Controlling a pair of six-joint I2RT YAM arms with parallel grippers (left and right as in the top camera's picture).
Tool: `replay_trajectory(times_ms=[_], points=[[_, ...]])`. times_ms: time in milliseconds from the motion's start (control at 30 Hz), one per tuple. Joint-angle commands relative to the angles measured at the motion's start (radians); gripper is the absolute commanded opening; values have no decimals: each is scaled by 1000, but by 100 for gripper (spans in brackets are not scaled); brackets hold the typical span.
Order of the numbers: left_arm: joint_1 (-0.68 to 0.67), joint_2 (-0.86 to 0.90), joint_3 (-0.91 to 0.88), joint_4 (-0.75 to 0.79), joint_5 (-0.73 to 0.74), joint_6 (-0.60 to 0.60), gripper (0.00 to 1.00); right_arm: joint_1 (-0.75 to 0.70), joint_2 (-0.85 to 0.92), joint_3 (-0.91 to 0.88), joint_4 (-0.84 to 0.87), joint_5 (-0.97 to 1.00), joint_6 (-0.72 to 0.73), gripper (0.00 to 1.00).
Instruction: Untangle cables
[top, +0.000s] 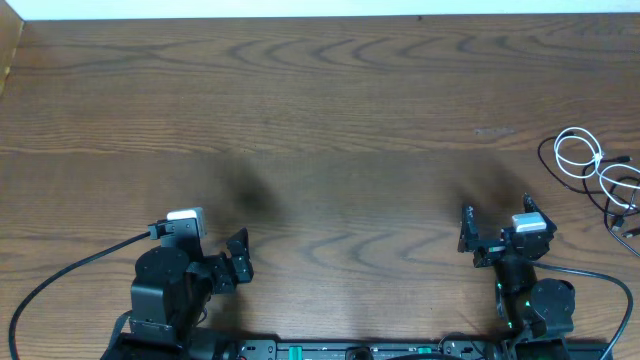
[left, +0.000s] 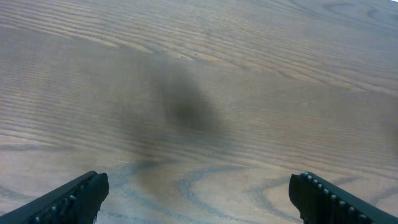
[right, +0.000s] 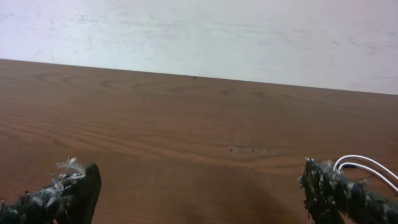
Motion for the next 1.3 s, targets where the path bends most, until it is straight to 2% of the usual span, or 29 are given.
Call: replay_trajectory(times_ms=[0,267,467,767,933,1100,1200,1267], points=[[-2,-3,1,1,-12,10,97,8,-6,-1,-5,8,-12,99],[11,-41,-23,9,-12,19,97,8,-6,-1,-5,8,-12,99],[65,-151,-173,216,54,128,97,8,-6,-1,-5,8,-12,99],[130,-319,-420,573,106,198,97,8,-6,-1,-5,8,-12,99],[145,-396,-542,733,117,198,97,8,-6,-1,-5,8,-12,99],[148,-406,-649,924,125,248,97,8,-6,-1,-5,8,-12,99],[148,-406,-696,988,127,283,97,8,-6,-1,-5,8,-12,99],[148,-406,-694,954,127,305,97,8,-6,-1,-5,8,-12,99]])
